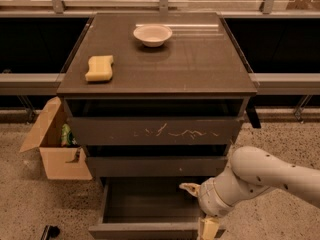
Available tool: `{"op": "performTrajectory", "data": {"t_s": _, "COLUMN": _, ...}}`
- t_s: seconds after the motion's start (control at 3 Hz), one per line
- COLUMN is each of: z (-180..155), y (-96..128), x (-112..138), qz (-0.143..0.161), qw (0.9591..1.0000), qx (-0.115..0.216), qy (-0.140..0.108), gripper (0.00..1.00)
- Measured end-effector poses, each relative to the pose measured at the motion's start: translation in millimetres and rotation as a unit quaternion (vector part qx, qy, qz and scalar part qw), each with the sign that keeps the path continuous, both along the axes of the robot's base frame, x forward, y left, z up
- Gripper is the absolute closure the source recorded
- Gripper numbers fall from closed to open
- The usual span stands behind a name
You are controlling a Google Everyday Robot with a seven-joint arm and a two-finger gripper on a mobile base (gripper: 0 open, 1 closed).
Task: Close bottom drawer
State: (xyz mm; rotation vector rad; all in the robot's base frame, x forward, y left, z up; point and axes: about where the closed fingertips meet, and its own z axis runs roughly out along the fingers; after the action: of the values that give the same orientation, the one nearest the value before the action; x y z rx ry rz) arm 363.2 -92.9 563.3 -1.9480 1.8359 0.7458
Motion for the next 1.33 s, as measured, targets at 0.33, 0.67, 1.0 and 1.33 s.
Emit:
{"op": "performTrajectory", "data": {"t_s": 0.33, "z": -84.3, "y": 7.1, "x": -5.8, "qz": 0.025, "qw": 0.9993, "qx": 0.02, "qy": 0.019, "gripper": 0.04}}
{"op": "performTrajectory", "data": {"t_s": 0.67, "z": -150.1, "y": 13.5, "x": -13.1, "qz": 0.03, "qw": 0.9981, "qx": 0.031, "qy": 0.044, "gripper": 0.27}}
{"op": "performTrajectory", "data": {"t_s": 1.0, "z": -213.3, "y": 10.6, "x": -13.3, "qz": 0.022, "qw": 0.9973, "qx": 0.036, "qy": 0.06, "gripper": 0.5}}
{"op": "performTrajectory", "data": {"t_s": 1.33, "z": -260.4, "y": 7.8, "x": -17.7, "qz": 0.008, "qw": 0.9956, "qx": 0.051, "qy": 0.078, "gripper": 0.73}}
